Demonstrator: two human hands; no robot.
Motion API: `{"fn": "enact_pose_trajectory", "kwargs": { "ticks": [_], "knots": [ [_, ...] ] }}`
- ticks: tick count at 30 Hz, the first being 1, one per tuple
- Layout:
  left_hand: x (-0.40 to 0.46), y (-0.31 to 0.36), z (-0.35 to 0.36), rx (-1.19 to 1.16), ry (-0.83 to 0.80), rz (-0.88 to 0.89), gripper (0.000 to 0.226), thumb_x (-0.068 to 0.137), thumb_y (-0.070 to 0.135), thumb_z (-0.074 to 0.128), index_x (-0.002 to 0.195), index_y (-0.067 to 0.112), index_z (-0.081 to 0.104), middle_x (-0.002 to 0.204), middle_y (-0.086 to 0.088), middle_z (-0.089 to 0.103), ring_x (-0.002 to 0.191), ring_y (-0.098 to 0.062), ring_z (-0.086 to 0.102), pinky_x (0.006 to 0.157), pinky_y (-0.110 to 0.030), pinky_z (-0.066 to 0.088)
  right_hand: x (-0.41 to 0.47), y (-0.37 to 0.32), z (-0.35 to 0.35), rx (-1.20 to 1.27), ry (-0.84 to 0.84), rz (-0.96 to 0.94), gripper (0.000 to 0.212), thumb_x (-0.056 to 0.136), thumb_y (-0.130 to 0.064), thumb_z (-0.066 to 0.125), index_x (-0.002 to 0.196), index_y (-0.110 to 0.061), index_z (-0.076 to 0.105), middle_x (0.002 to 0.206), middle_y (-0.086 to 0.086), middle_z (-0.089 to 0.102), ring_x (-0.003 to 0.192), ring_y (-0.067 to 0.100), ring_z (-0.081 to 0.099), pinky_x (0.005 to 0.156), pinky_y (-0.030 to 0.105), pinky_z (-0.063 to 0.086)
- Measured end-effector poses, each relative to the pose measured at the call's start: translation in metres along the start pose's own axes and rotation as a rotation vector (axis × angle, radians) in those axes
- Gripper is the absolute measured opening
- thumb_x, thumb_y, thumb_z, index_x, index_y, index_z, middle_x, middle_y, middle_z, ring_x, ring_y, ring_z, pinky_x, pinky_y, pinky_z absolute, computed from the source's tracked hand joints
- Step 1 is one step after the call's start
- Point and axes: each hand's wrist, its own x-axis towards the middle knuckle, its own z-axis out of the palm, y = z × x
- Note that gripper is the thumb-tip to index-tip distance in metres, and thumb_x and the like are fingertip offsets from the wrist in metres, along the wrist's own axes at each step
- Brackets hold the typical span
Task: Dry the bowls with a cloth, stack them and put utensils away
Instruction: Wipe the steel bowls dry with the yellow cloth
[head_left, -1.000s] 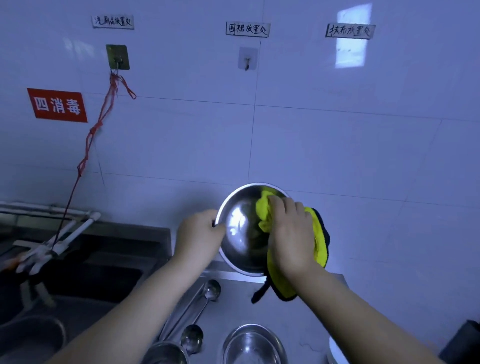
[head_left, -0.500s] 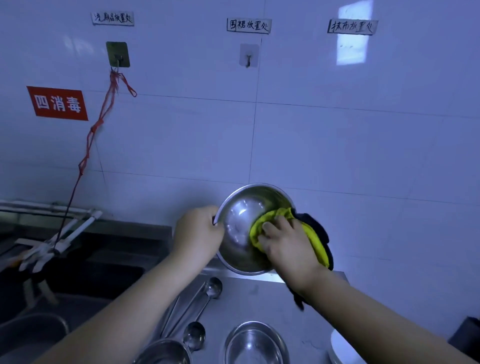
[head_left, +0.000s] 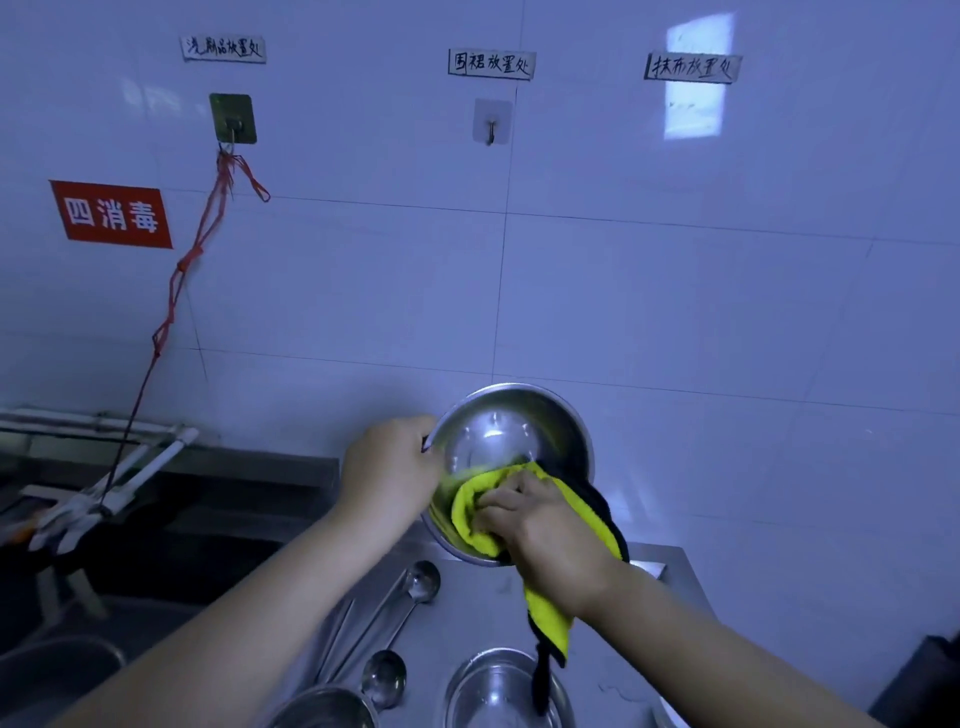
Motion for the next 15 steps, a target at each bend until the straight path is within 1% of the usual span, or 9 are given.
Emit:
{"fn": "enact_pose_trajectory", "kwargs": {
  "ticks": [1, 2, 5, 7, 8, 10, 11, 12, 15],
  "knots": [
    [0.001, -0.005, -0.001, 0.023, -0.004, 0.007, 0.030, 0.081, 0.018, 0.047, 0.056, 0.014, 0.032, 0.050, -0.005, 0.035, 0.060, -0.028, 0.038, 0.050, -0.031, 0.025, -0.004, 0.001, -0.006, -0.043, 0.023, -0.011, 0.038, 0.058, 0.001, 0.064, 0.090, -0.020, 0.064, 0.098, -0.008, 0.063, 0.088, 0.020, 0.048, 0.069, 0.038, 0.051],
    [0.003, -0.010, -0.003, 0.052, -0.009, 0.012, 0.028, 0.081, 0.018, 0.047, 0.056, 0.014, 0.033, 0.051, -0.003, 0.038, 0.062, -0.029, 0.043, 0.052, -0.032, 0.026, -0.006, 0.002, -0.013, -0.063, 0.094, -0.007, 0.038, 0.061, 0.000, 0.062, 0.094, -0.020, 0.063, 0.103, -0.007, 0.063, 0.090, 0.020, 0.049, 0.073, 0.037, 0.050],
    [0.003, -0.014, -0.008, 0.142, -0.054, 0.011, 0.033, 0.083, 0.014, 0.051, 0.056, 0.018, 0.034, 0.059, 0.000, 0.044, 0.074, -0.030, 0.053, 0.057, -0.031, 0.027, -0.001, 0.005, -0.036, -0.013, 0.421, 0.072, 0.033, 0.078, 0.000, 0.049, 0.103, -0.020, 0.057, 0.113, 0.001, 0.060, 0.093, 0.026, 0.049, 0.080, 0.038, 0.044],
    [0.000, -0.006, -0.007, 0.177, -0.068, 0.045, 0.029, 0.085, 0.016, 0.051, 0.061, 0.017, 0.036, 0.068, -0.003, 0.054, 0.082, -0.032, 0.057, 0.059, -0.030, 0.031, 0.010, 0.009, -0.046, -0.012, 0.552, 0.094, 0.035, 0.082, 0.002, 0.051, 0.110, -0.018, 0.057, 0.114, 0.008, 0.060, 0.095, 0.032, 0.050, 0.084, 0.040, 0.042],
    [-0.003, 0.001, -0.005, 0.190, -0.071, 0.070, 0.024, 0.086, 0.017, 0.050, 0.065, 0.017, 0.039, 0.074, -0.005, 0.059, 0.084, -0.032, 0.057, 0.060, -0.031, 0.032, 0.016, 0.008, -0.049, -0.032, 0.543, 0.091, 0.036, 0.084, 0.001, 0.051, 0.115, -0.017, 0.058, 0.117, 0.012, 0.059, 0.099, 0.034, 0.051, 0.087, 0.041, 0.040],
    [-0.009, 0.016, 0.000, 0.205, -0.064, 0.127, 0.013, 0.087, 0.018, 0.048, 0.074, 0.018, 0.046, 0.080, -0.006, 0.064, 0.083, -0.031, 0.057, 0.060, -0.031, 0.033, 0.027, 0.005, -0.051, -0.142, 0.412, 0.096, 0.041, 0.087, -0.007, 0.053, 0.127, -0.016, 0.056, 0.124, 0.014, 0.056, 0.109, 0.036, 0.051, 0.090, 0.041, 0.035],
    [-0.010, 0.022, 0.003, 0.209, -0.060, 0.147, 0.010, 0.087, 0.018, 0.047, 0.077, 0.018, 0.047, 0.080, -0.006, 0.064, 0.081, -0.031, 0.057, 0.059, -0.032, 0.034, 0.032, 0.003, -0.051, -0.237, 0.356, 0.122, 0.044, 0.084, -0.010, 0.057, 0.128, -0.018, 0.056, 0.123, 0.011, 0.056, 0.112, 0.035, 0.051, 0.090, 0.041, 0.033],
    [-0.012, 0.027, 0.004, 0.211, -0.057, 0.156, 0.010, 0.087, 0.018, 0.046, 0.077, 0.019, 0.047, 0.077, -0.006, 0.063, 0.077, -0.030, 0.056, 0.058, -0.032, 0.034, 0.035, 0.001, -0.050, -0.325, 0.335, 0.157, 0.046, 0.079, -0.013, 0.062, 0.124, -0.020, 0.058, 0.118, 0.008, 0.059, 0.110, 0.034, 0.053, 0.087, 0.041, 0.033],
    [-0.016, 0.035, 0.004, 0.224, -0.048, 0.145, 0.013, 0.088, 0.017, 0.043, 0.077, 0.020, 0.039, 0.073, -0.005, 0.056, 0.073, -0.030, 0.051, 0.058, -0.032, 0.034, 0.041, 0.000, -0.050, -0.449, 0.382, 0.230, 0.037, 0.065, -0.006, 0.064, 0.100, -0.019, 0.062, 0.088, 0.004, 0.059, 0.081, 0.030, 0.054, 0.072, 0.038, 0.035]
  ]
}}
